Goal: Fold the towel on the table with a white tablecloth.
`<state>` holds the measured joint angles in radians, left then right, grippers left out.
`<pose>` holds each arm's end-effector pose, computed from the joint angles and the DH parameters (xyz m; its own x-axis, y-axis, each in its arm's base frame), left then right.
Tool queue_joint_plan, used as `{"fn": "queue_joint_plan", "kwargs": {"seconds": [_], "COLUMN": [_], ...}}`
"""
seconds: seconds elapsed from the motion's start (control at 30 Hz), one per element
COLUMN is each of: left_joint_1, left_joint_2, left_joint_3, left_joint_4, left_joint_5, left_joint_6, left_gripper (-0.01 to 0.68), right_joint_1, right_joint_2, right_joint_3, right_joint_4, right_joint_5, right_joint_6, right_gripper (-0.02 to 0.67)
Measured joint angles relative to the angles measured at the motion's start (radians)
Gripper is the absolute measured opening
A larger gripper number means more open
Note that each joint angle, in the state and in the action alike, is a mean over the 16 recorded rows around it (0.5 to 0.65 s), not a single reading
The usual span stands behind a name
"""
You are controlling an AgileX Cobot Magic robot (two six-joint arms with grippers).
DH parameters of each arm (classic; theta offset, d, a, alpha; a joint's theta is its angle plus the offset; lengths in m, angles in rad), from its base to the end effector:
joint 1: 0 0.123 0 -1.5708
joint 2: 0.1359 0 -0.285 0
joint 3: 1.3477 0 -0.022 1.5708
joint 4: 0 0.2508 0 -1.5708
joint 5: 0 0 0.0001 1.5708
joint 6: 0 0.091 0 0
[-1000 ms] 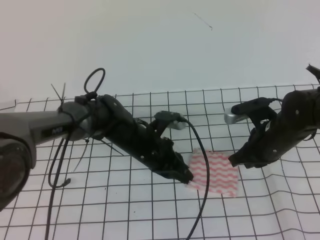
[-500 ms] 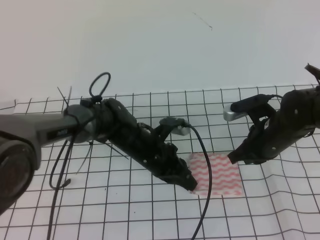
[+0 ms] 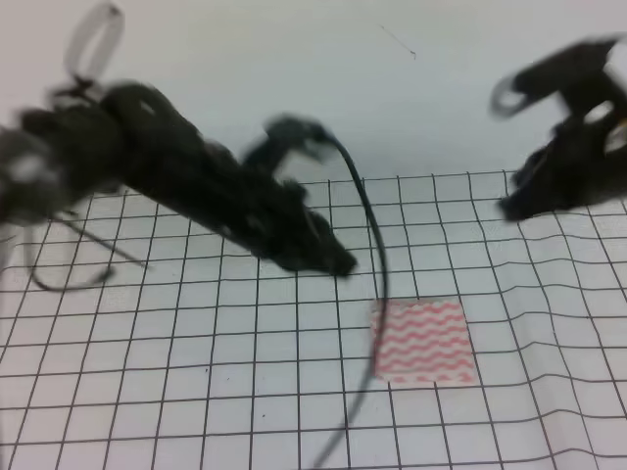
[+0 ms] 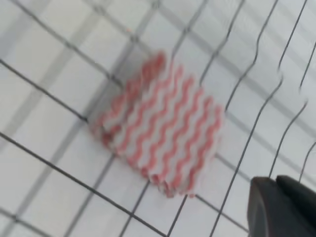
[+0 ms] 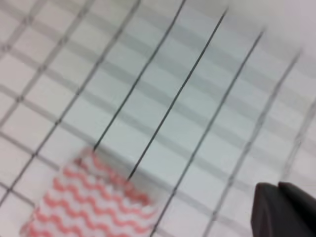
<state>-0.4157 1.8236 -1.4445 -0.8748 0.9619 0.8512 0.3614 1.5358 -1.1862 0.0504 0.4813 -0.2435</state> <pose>0.3341 -0.2101 0.2748 -0.6113 0.4807 -0.6286 0.7839 0.4767 -0.3978 0.3206 0.1235 0.3011 -0.5475 -0.4180 -0.7249 -0.4873 0.8635 -0.1300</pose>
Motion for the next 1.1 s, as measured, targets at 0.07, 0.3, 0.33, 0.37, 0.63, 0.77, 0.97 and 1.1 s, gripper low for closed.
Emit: {"fn": "queue_joint_plan", "kwargs": {"seconds": [0.07,0.3,0.33,0.37,0.63,0.77,0.97,1.1], "left_joint_1": [0.025,0.102,0.110,0.117,0.132,0.131,0.131,0.131], "left_joint_2": [-0.086,-0.414,-0.461,-0.508,-0.852,-0.997,-1.143,-1.189], "left_joint_3": [0.000,0.038,0.054,0.074,0.350,0.516,0.681,0.723], "left_joint_4": [0.012,0.058,0.063,0.068,0.076,0.036,-0.021,-0.051], "left_joint_5": [0.009,0.039,0.037,0.031,-0.091,-0.191,-0.293,-0.317], "left_joint_6": [-0.017,-0.078,-0.087,-0.095,-0.149,-0.160,-0.169,-0.169], "left_gripper": [-0.002,-0.002,-0.002,-0.002,-0.002,-0.002,-0.002,-0.002], "right_joint_1": [0.000,0.000,0.000,0.000,0.000,0.000,0.000,0.000], "right_joint_2": [-0.101,-0.477,-0.526,-0.572,-0.831,-0.886,-0.912,-0.914], "right_joint_3": [0.007,0.103,0.128,0.156,0.427,0.530,0.599,0.604], "right_joint_4": [-0.025,-0.089,-0.094,-0.097,-0.095,-0.094,-0.094,-0.093], "right_joint_5": [0.001,-0.009,-0.014,-0.021,-0.096,-0.117,-0.103,-0.075], "right_joint_6": [-0.004,0.015,0.023,0.032,0.097,0.122,0.129,0.129], "right_gripper": [0.001,0.000,0.000,0.000,0.000,0.000,0.000,0.000]}}
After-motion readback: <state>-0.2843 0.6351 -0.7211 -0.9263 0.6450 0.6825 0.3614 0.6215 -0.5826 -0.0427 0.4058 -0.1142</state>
